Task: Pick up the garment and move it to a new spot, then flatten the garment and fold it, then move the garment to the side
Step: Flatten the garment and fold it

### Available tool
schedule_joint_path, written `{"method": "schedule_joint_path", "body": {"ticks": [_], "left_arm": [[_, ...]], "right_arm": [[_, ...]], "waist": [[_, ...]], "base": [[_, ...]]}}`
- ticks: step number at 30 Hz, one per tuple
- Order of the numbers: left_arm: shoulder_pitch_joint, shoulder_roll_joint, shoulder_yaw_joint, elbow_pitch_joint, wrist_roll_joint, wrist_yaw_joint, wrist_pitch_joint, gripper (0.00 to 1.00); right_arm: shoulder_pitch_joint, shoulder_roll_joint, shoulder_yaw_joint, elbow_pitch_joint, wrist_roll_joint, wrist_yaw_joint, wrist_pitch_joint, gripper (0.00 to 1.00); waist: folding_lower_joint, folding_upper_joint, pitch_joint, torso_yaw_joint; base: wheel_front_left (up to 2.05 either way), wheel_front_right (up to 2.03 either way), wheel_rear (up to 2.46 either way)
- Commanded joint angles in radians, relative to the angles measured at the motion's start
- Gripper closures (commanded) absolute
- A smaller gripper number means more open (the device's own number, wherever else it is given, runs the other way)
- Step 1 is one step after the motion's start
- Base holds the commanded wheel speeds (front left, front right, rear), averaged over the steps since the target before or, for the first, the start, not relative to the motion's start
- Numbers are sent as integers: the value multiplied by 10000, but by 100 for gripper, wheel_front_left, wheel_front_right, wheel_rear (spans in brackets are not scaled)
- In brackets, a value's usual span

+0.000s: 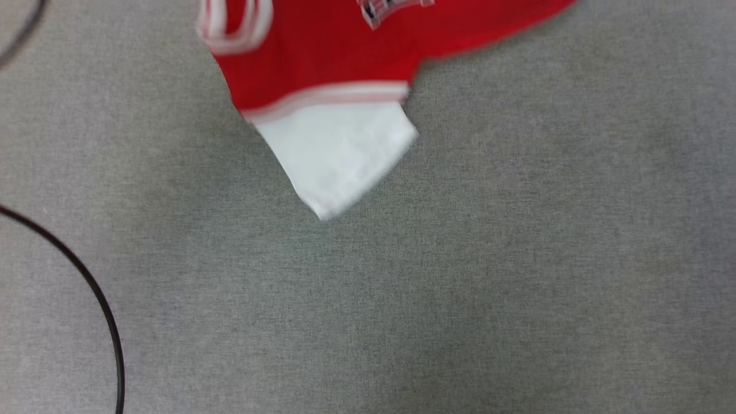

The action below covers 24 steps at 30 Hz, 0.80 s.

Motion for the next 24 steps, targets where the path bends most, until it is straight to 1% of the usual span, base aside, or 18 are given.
{"method": "schedule_joint_path", "body": {"ticks": [1, 9, 15, 19, 24], "left_arm": [[-283, -91, 38, 115, 40, -56, -8, 100], [-3072, -727, 38, 2192, 285, -888, -255, 100], [-4148, -1058, -79, 3453, 434, -1195, -676, 100], [-3941, -1319, -226, 4101, 335, -1344, -1021, 100], [-3178, -1287, -479, 4696, 227, -1505, -1358, 100]], "right_arm": [[-249, 99, -64, 102, -96, -7, -55, 100], [-2147, 652, -239, 1328, -993, -7, -382, 100], [-2930, 1007, -269, 2253, -1311, -7, -812, 100], [-2668, 1166, -8, 2784, -1263, -7, -1061, 100], [-1863, 1312, 596, 3269, -1031, -7, -1379, 100]], "waist": [[-1, -1, 162, 21], [-1, -1, 851, 81], [-1, -1, 1278, 167], [-1, -1, 1429, 228], [-1, -1, 1428, 176]], "base": [[0, 0, 0], [0, 0, 0], [0, 0, 0], [0, 0, 0], [0, 0, 0]]}}
